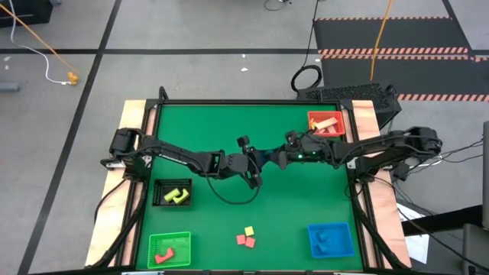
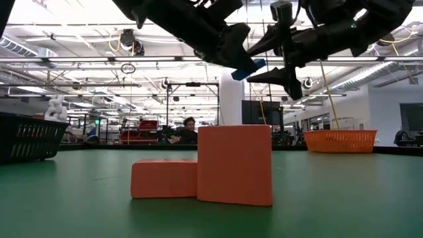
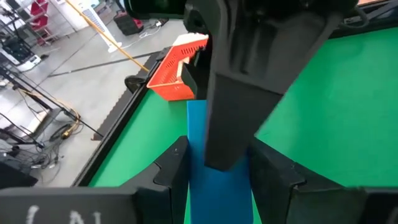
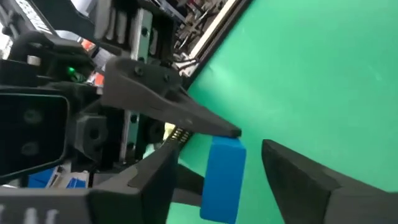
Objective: Sort & place blocks by color
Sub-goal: Put the blue wooden block into the blue basket
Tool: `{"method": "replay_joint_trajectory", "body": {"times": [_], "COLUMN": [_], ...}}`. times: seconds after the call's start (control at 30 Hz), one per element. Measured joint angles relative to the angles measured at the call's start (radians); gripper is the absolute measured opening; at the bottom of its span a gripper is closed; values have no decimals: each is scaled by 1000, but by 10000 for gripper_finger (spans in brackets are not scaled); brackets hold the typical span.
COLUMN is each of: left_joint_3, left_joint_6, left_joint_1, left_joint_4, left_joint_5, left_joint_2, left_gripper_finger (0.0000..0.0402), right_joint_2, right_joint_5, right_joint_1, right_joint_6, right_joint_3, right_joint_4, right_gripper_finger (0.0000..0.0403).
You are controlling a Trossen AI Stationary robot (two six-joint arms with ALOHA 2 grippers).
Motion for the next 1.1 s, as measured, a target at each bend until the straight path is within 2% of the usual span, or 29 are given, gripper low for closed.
{"method": "replay_joint_trajectory", "body": {"times": [0.13, 0.3, 0.37, 0.5, 0.6, 0.83, 1.1], "left_joint_3": [0, 0, 0, 0, 0, 0, 0], "left_joint_6": [8, 8, 16, 3, -19, -57, -170], "left_joint_1": [5, 9, 9, 6, -2, -33, -45], "left_joint_4": [0, -3, -5, -4, 0, -2, -29], "left_joint_5": [-5, -7, -18, -8, -8, -7, -8], "left_joint_2": [0, 0, 0, 0, 0, 0, 0], "left_gripper_finger": [132, 133, 147, 189, 206, 205, 221], "right_joint_2": [5, 5, 5, 1, -8, -102, -252], "right_joint_5": [-6, -5, -4, -12, -35, -29, -33], "right_joint_1": [0, 0, 0, 0, -6, -31, -47], "right_joint_6": [14, 12, 6, -40, -58, -117, -126], "right_joint_3": [0, -1, -1, -1, -1, -2, -2], "right_joint_4": [-1, -1, 0, -2, -19, -209, -452], "right_gripper_finger": [170, 74, 37, 35, 35, 35, 35]}}
